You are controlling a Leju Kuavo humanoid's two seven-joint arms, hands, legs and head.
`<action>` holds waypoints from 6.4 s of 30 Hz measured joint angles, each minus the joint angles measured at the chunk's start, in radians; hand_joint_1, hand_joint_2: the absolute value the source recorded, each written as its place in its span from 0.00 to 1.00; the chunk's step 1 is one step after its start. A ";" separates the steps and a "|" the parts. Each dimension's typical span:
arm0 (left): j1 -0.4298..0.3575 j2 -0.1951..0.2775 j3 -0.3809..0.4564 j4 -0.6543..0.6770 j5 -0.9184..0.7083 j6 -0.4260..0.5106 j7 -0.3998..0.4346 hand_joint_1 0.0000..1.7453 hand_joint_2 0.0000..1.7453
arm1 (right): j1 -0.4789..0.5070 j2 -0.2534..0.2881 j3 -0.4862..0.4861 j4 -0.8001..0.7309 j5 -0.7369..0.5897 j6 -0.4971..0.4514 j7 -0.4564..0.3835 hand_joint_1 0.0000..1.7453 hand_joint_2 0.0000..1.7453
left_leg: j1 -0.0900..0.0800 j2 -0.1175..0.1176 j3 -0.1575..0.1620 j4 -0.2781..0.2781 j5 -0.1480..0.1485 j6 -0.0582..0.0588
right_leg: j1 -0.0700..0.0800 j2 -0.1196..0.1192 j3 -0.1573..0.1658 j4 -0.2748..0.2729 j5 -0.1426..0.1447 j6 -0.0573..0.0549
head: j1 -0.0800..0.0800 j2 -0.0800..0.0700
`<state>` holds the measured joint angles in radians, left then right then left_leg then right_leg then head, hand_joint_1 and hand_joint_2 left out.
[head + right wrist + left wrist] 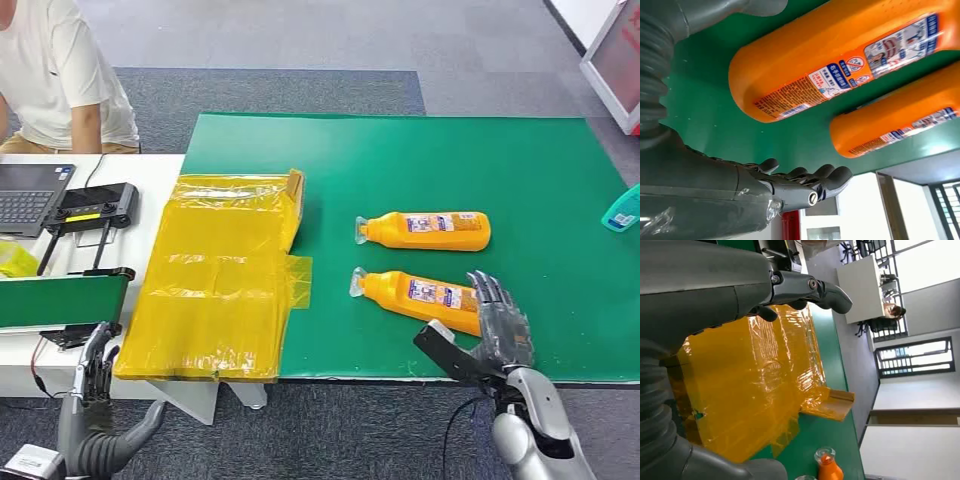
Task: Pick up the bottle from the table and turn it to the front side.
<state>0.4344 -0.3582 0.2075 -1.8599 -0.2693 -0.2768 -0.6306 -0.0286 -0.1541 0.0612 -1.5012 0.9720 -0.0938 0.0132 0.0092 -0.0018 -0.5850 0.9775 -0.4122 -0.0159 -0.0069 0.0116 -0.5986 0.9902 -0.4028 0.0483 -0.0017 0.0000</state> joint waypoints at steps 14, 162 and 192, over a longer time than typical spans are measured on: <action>-0.038 0.005 -0.001 0.037 -0.010 -0.023 -0.007 0.00 1.00 | -0.194 -0.019 0.012 0.303 -0.082 0.132 -0.025 0.00 1.00 | 0.000 0.000 0.000 0.000 0.001 0.001 | 0.000 0.000 0.000 0.000 0.001 0.001 | 0.000 0.000; -0.741 0.391 -0.312 0.676 -0.858 0.658 0.427 1.00 1.00 | -0.046 0.327 0.509 0.161 -0.410 -0.155 -0.549 0.00 1.00 | 0.001 -0.001 -0.003 0.000 0.007 -0.003 | 0.002 -0.001 -0.005 0.001 0.005 -0.002 | 0.000 0.000; -1.022 0.200 -0.623 1.298 -0.936 0.609 0.626 0.12 1.00 | -0.072 0.310 0.578 0.067 -0.469 -0.162 -0.560 0.00 1.00 | 0.000 0.000 -0.005 0.000 0.008 -0.003 | 0.001 0.000 -0.006 0.001 0.007 -0.002 | 0.000 0.000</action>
<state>-0.5880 -0.1578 -0.4157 -0.5619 -1.2056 0.3320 -0.0051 -0.1008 0.1555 0.6389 -1.4338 0.5032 -0.2558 -0.5471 0.0095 -0.0023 -0.5897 0.9778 -0.4040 -0.0185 -0.0060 0.0112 -0.6043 0.9909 -0.3961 0.0466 -0.0017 0.0000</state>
